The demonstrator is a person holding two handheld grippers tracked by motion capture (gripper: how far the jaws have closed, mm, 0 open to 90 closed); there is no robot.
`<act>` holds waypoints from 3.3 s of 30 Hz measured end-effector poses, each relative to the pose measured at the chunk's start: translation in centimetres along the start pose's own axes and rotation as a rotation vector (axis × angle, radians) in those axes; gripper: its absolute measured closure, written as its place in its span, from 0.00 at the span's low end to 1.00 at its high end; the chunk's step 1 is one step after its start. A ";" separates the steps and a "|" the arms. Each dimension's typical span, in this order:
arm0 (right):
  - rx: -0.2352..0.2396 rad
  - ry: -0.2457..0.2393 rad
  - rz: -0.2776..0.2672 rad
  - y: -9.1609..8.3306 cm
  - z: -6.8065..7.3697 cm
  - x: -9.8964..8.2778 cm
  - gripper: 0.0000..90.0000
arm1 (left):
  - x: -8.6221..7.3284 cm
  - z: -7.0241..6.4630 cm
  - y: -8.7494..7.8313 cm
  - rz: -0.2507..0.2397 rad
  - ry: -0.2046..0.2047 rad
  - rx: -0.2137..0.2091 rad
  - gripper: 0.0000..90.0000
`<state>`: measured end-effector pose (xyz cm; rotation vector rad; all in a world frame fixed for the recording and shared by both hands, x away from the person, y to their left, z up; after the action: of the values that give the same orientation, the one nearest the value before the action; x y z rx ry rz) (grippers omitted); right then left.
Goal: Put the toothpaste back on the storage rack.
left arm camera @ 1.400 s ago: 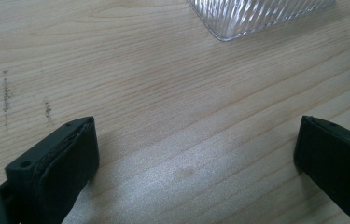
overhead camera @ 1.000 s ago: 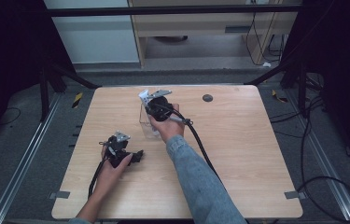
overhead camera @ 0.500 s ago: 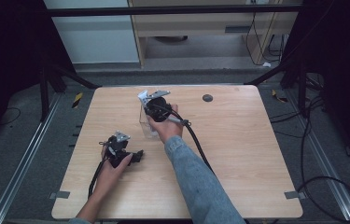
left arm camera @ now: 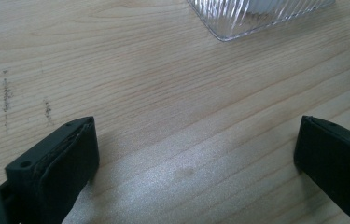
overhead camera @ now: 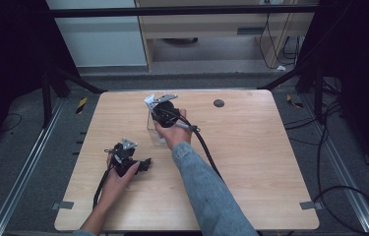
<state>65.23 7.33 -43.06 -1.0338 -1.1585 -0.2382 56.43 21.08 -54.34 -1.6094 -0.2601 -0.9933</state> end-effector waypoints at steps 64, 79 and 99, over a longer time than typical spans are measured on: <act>0.000 0.011 0.025 0.5 -0.5 0.8 0.85 | 0.0 0.0 0.0 0.001 0.003 0.000 0.00; 0.001 0.012 0.010 -1.8 -1.0 0.7 0.87 | 0.0 0.0 0.0 0.001 0.003 0.000 0.00; 0.000 0.018 -0.017 -5.1 -2.2 1.1 0.87 | 0.0 0.0 0.0 0.000 0.004 0.002 0.00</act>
<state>63.84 3.25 -39.46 -1.0198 -1.1514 -0.2607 56.44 21.10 -54.33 -1.6060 -0.2583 -0.9954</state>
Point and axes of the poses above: each handheld gripper's, and its own axes: y roughly forward along the jaws, x roughly out of its top, z roughly to its left, the point moved 5 cm from there along y, roughly forward along the jaws, and after that the axes turned 1 degree about x, right-handed, at the moved point
